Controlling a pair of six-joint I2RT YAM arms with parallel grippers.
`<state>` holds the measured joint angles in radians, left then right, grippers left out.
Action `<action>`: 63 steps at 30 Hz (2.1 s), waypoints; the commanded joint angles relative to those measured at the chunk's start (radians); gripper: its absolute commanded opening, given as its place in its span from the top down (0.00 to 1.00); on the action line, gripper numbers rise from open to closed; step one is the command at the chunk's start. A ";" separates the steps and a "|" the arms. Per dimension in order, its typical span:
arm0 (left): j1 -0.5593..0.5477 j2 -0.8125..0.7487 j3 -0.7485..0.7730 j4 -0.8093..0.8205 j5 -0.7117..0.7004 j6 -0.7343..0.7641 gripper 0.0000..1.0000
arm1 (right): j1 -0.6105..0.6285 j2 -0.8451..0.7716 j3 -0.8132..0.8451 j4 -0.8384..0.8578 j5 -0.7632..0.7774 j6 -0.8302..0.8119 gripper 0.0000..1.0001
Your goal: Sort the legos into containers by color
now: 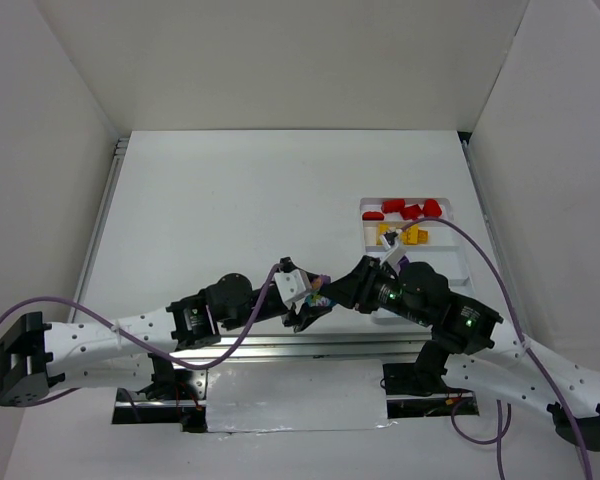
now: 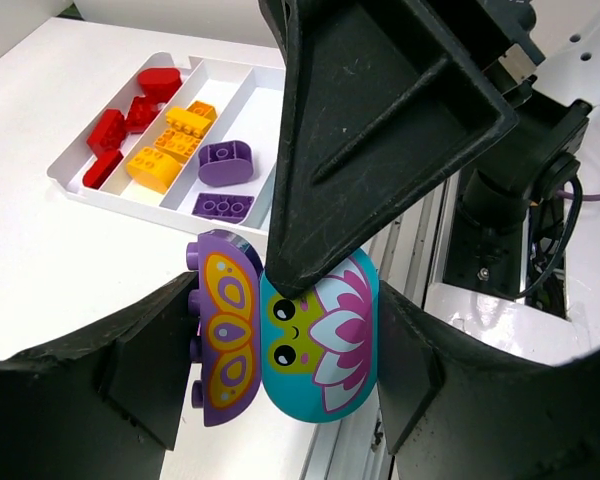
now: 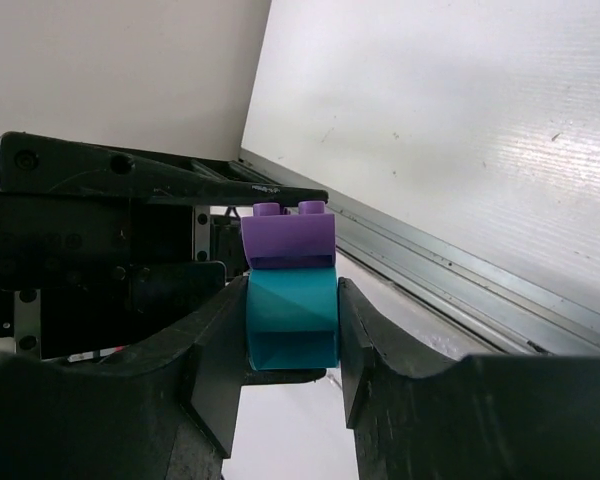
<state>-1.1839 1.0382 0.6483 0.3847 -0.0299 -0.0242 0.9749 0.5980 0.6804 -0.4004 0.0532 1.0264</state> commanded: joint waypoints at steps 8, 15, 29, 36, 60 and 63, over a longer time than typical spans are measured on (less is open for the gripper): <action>-0.005 -0.007 0.054 0.047 -0.154 -0.068 0.01 | -0.011 -0.095 -0.110 0.228 -0.001 -0.254 1.00; -0.003 -0.068 0.143 -0.148 -0.223 -0.212 0.01 | -0.128 -0.231 -0.147 0.255 0.008 -0.448 1.00; 0.205 -0.090 0.168 -0.279 -0.213 -0.487 0.01 | -0.300 -0.090 0.042 0.130 -0.256 -0.696 1.00; 0.349 -0.190 0.039 0.055 0.485 -0.405 0.01 | -0.352 0.032 0.136 0.078 -0.676 -0.758 1.00; 0.348 0.025 0.100 0.198 0.895 -0.453 0.17 | -0.352 0.042 0.168 0.077 -0.891 -0.827 1.00; 0.348 0.025 0.106 0.200 0.909 -0.451 0.25 | -0.354 0.040 0.160 0.093 -0.888 -0.825 1.00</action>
<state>-0.8337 1.0645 0.7074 0.4969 0.8284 -0.4782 0.6273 0.6384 0.8116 -0.3614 -0.7998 0.2142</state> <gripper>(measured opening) 0.761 0.438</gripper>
